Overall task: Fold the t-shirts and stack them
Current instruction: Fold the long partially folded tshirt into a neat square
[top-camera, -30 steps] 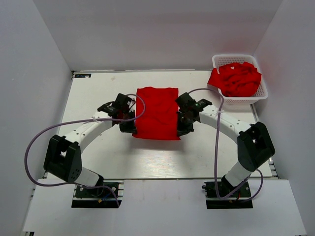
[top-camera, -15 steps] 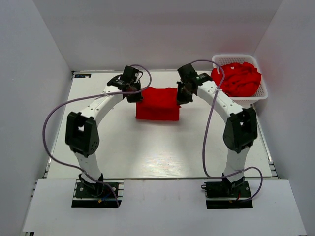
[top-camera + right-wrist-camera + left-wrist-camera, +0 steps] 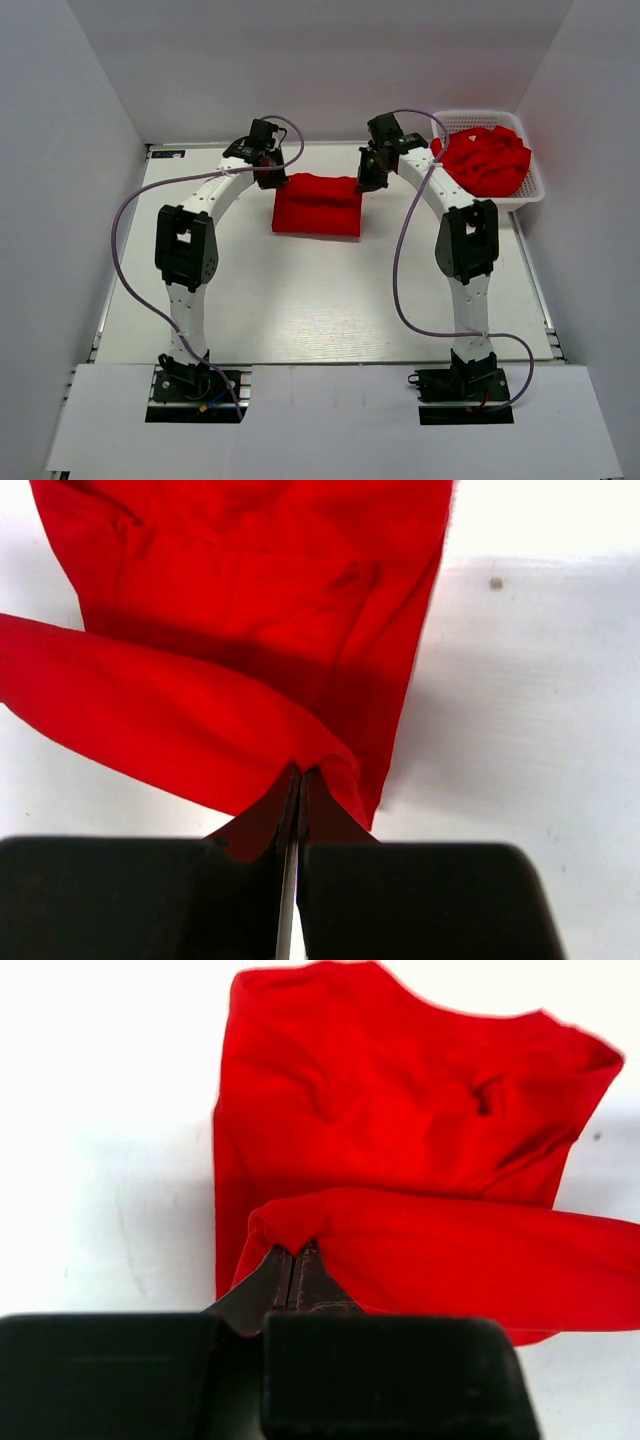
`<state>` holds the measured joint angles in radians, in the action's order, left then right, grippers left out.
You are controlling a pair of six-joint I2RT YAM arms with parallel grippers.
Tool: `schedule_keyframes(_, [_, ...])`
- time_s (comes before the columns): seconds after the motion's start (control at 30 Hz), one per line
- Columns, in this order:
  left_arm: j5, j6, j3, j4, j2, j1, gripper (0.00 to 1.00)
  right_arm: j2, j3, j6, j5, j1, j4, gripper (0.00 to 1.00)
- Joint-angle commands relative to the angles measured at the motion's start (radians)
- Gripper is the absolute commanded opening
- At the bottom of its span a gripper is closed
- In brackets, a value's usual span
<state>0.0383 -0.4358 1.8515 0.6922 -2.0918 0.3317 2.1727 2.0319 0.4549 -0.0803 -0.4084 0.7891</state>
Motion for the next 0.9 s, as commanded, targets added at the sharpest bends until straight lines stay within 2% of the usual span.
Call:
schedule_keyframes(0.0, [-0.018, 0.040, 0.061, -0.094, 0.000, -0.017, 0.00, 0.016, 0.056, -0.021, -0.036, 0.029, -0.047, 0.00])
schedule_keyframes(0.37, [-0.048, 0.137, 0.018, -0.303, 0.021, -0.017, 0.00, -0.010, 0.022, -0.047, -0.104, 0.072, -0.180, 0.00])
schedule_keyframes(0.5, [-0.038, 0.137, 0.135, -0.276, -0.068, -0.026, 0.00, 0.027, 0.057, -0.035, -0.142, 0.091, -0.205, 0.00])
schedule_keyframes(0.6, [-0.029, 0.137, 0.167, -0.276, -0.109, -0.036, 0.00, 0.099, 0.112, -0.021, -0.185, 0.108, -0.232, 0.00])
schedule_keyframes(0.87, [-0.112, 0.158, 0.190, -0.483, -0.229, -0.054, 0.00, 0.183, 0.151, 0.039, -0.227, 0.151, -0.370, 0.00])
